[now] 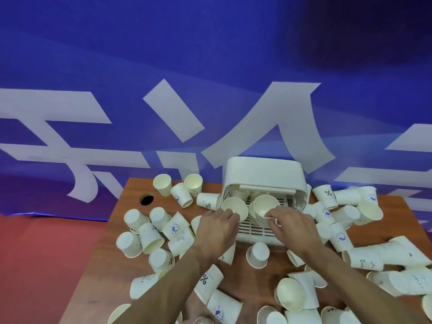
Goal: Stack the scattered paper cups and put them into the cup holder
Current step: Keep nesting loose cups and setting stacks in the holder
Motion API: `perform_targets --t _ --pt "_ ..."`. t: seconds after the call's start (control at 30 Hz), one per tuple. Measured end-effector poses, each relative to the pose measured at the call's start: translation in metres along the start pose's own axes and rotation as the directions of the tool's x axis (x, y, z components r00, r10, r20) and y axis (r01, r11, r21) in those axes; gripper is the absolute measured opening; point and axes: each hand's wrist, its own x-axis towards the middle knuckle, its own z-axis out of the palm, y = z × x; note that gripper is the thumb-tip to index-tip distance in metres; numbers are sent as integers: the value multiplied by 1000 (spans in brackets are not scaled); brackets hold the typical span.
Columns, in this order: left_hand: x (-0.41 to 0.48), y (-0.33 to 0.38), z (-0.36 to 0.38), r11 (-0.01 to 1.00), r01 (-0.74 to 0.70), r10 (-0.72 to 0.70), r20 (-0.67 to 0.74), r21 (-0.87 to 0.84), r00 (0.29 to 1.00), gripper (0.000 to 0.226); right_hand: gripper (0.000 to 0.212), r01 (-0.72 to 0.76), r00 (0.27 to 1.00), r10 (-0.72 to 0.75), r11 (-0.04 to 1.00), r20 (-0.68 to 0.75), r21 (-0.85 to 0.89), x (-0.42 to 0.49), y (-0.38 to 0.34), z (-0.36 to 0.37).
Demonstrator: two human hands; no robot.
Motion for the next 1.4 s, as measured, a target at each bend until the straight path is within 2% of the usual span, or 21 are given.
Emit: perform_targets --t 0.2,0.4,0.53,0.83,1.0,1.13,1.23,1.4 --pt "3 7 14 999 36 -37 -23 -40 999 12 13 1 997 8 991 -70 130 -1 10 20" --pt "1 4 41 993 54 -65 -102 -105 993 11 13 129 967 -74 966 -242 222 -3 18 56" --pt "0 1 51 987 82 -95 -87 -137 992 12 12 152 953 -84 963 -292 222 -2 21 69" --pt "0 -2 68 979 113 -128 -83 -169 988 6 10 155 945 -114 981 -307 113 -10 22 90" --pt "5 -2 74 973 149 -163 -67 -177 984 7 9 149 956 -128 987 -264 59 -7 23 94" --pt "10 -7 78 979 125 -136 -58 -160 989 14 7 139 973 -123 988 -195 69 2 19 94" --pt "14 -9 80 978 120 -134 -73 -174 988 23 8 106 990 -97 990 -100 93 8 18 97" --pt "11 -9 84 975 103 -126 -109 -195 986 16 17 53 997 -59 991 47 120 16 16 102"
